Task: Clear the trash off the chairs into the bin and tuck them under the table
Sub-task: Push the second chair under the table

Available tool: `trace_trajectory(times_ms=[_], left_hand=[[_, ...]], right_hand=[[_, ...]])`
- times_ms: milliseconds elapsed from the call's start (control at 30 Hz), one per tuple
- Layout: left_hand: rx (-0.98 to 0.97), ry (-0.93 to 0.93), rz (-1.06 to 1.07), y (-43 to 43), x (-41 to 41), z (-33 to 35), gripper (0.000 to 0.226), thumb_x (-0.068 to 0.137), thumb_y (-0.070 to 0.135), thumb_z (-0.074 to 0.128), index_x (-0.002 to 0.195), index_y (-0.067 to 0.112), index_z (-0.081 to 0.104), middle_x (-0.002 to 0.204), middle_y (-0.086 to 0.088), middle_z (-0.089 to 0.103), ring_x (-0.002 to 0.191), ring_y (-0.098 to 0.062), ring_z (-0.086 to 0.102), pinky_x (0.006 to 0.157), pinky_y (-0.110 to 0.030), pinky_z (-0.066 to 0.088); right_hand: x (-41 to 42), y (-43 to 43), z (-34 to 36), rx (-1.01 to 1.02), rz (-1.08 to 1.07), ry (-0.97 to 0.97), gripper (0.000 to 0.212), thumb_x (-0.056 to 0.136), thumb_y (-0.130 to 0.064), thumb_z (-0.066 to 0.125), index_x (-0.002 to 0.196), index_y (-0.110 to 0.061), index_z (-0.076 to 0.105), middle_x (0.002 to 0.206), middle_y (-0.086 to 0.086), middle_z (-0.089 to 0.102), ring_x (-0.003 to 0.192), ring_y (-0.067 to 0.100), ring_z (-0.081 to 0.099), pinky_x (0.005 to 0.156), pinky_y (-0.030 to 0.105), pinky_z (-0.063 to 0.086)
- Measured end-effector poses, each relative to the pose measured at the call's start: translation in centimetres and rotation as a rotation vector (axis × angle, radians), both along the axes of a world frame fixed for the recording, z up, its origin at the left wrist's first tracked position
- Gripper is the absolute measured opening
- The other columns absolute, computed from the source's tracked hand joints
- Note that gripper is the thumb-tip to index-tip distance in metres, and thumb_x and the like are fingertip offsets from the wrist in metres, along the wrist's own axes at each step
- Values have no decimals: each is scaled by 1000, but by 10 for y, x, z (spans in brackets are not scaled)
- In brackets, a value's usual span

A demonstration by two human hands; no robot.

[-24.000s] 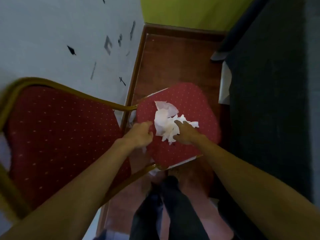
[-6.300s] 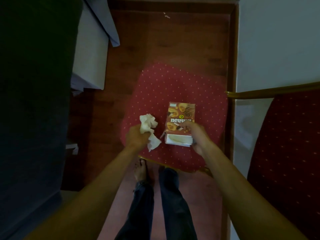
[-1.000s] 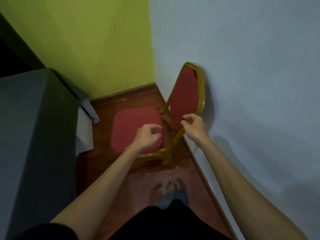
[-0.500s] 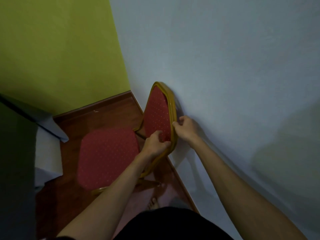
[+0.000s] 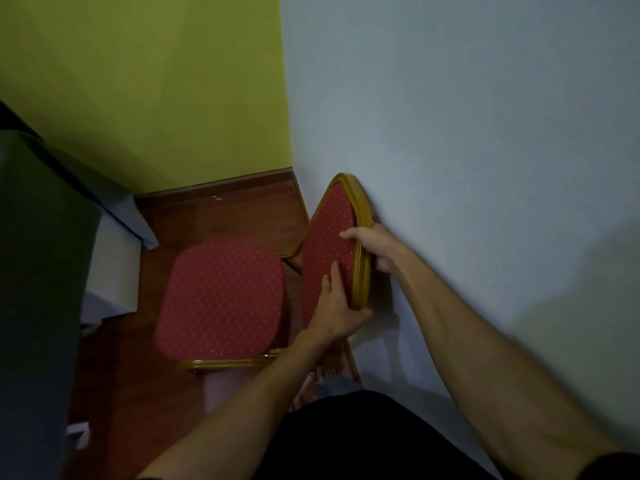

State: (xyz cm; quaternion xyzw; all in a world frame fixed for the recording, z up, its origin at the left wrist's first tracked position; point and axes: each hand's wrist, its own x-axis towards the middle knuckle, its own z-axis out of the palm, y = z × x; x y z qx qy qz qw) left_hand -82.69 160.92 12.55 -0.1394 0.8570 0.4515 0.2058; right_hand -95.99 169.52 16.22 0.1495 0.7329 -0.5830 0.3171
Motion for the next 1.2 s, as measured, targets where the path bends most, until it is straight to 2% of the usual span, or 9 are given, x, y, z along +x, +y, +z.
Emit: trace_trajectory(times_ms=[133, 267, 367, 467, 567, 767, 967, 1100, 1200], left_hand=[[5, -63, 57, 4, -7, -4, 122, 79, 42, 72, 155, 18, -19, 167, -11, -7, 153, -33, 7, 122, -50, 19], [7, -83, 143, -1, -15, -5, 114, 86, 33, 69, 155, 13, -20, 166, -15, -11, 153, -37, -1, 123, -51, 15], [-10, -113, 187, -18, -20, -6, 113, 85, 19, 69, 155, 14, -20, 166, -15, -10, 153, -38, -1, 123, -51, 15], [-5, -129, 234, -37, -20, -6, 113, 82, 13, 68, 156, 16, -18, 167, -15, -8, 153, -38, 0, 122, -51, 18], [6, -140, 306, -55, -14, -4, 114, 80, 13, 68, 157, 17, -15, 167, -12, -5, 153, -36, 2, 121, -51, 20], [15, -173, 455, -94, 4, 3, 109, 81, 6, 64, 158, 20, -12, 168, -8, -1, 153, -34, 8, 122, -47, 20], [73, -200, 598, -135, 34, 10, 107, 79, 5, 62, 159, 26, -8, 167, -9, 12, 151, -33, 20, 120, -44, 27], [58, -233, 658, -164, 64, 15, 102, 83, 5, 60, 159, 32, -3, 152, -14, 41, 129, -35, 52, 99, -37, 50], [29, -238, 693, -188, 82, 19, 98, 83, 4, 56, 158, 39, 3, 140, -15, 52, 108, -32, 64, 71, -29, 50]], right_hand=[[-9, -4, 2, 2, 98, -30, 33, 85, 1, 70, 117, -8, 70, 109, 14, 76, 96, 29, 72, 77, 40, 58], [-17, -22, 3, 53, 199, -34, 34, 80, -2, 73, 114, -5, 72, 110, 18, 76, 98, 35, 72, 83, 47, 60], [-20, -41, 8, 103, 312, -22, 24, 83, -8, 73, 106, -6, 68, 95, 16, 74, 76, 27, 69, 58, 34, 57], [-20, -62, 10, 105, 379, -18, 19, 85, -9, 72, 103, -11, 65, 102, 18, 73, 82, 29, 69, 72, 45, 61], [-17, -84, 7, 102, 437, -2, 32, 83, -11, 74, 114, -9, 66, 112, 23, 75, 92, 36, 75, 83, 59, 61], [-10, -136, 4, 83, 565, 30, 33, 82, -15, 77, 112, -4, 69, 103, 23, 78, 79, 32, 78, 60, 42, 63], [5, -180, -1, -22, 761, -25, 35, 84, -29, 82, 113, -14, 69, 105, 14, 78, 85, 27, 79, 61, 45, 63], [18, -218, 0, -58, 863, -110, 57, 82, -50, 80, 125, -16, 65, 117, 15, 73, 107, 31, 69, 67, 53, 63], [29, -251, 1, -108, 831, -203, 82, 73, -62, 81, 137, -17, 59, 128, 19, 66, 115, 35, 64, 68, 58, 62]])
